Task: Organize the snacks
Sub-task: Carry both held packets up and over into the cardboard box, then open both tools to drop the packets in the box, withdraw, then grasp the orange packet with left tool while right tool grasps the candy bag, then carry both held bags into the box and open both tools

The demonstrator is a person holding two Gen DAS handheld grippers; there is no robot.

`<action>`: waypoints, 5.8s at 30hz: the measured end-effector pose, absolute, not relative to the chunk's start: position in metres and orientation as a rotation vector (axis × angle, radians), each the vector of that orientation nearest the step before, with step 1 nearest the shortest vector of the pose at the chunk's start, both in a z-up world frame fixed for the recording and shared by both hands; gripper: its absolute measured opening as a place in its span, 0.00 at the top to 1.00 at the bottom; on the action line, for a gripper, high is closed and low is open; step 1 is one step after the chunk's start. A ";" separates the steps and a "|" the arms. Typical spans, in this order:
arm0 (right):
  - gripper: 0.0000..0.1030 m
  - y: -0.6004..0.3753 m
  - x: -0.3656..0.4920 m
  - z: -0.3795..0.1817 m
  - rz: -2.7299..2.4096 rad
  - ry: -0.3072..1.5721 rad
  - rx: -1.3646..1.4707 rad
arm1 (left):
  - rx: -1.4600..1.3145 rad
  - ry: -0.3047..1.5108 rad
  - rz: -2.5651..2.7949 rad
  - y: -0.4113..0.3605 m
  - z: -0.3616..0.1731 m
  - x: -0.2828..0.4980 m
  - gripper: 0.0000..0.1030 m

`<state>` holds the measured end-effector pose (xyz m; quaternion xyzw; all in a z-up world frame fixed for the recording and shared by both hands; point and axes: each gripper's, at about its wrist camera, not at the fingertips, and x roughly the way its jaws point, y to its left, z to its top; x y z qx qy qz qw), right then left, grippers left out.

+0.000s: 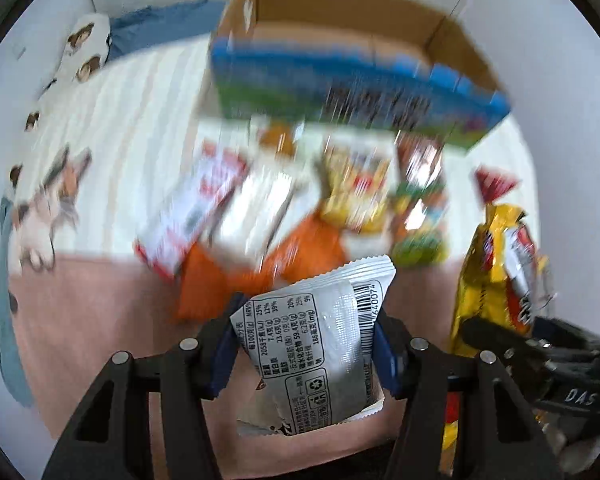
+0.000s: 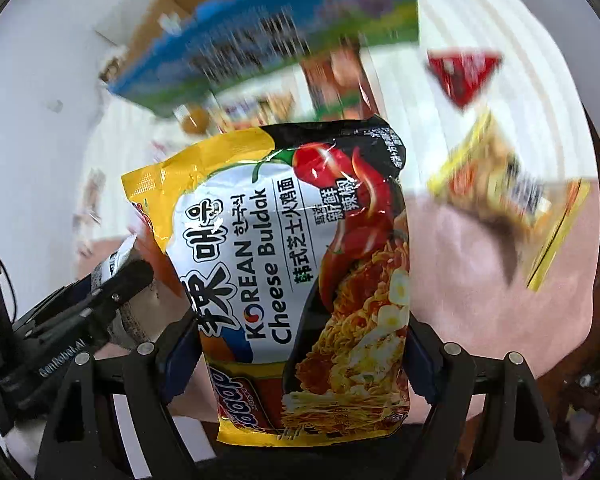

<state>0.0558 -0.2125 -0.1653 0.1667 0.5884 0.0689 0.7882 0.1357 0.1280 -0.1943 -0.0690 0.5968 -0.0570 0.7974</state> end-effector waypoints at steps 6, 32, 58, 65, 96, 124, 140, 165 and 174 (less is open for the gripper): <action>0.16 -0.230 0.063 -0.097 0.207 1.232 0.399 | -0.153 1.143 -0.177 0.092 -0.123 0.214 0.47; 0.15 -0.183 0.153 -0.238 0.057 1.576 0.134 | -0.133 1.491 -0.118 0.099 -0.263 0.546 0.46; 0.02 -0.156 0.086 -0.134 0.076 1.418 0.024 | -0.090 1.201 -0.037 0.102 -0.184 0.435 0.04; 0.02 -0.172 0.023 -0.091 0.069 1.291 0.000 | -0.047 1.062 0.022 0.103 -0.147 0.373 0.04; 0.02 -0.204 -0.142 -0.060 0.123 1.234 0.097 | -0.057 0.994 0.148 0.128 -0.129 0.201 0.04; 0.48 -0.235 -0.184 -0.257 0.138 1.708 0.018 | -0.680 1.620 0.124 0.112 -0.349 0.176 0.05; 0.48 -0.241 -0.237 -0.281 0.201 1.803 0.003 | -0.216 1.588 0.006 0.061 -0.355 0.121 0.49; 0.49 -0.228 -0.279 -0.285 0.088 1.720 0.016 | -0.073 1.487 -0.010 -0.017 -0.353 0.112 0.53; 0.49 -0.233 -0.263 -0.228 0.159 1.654 0.181 | -0.143 1.334 -0.107 -0.033 -0.265 0.132 0.53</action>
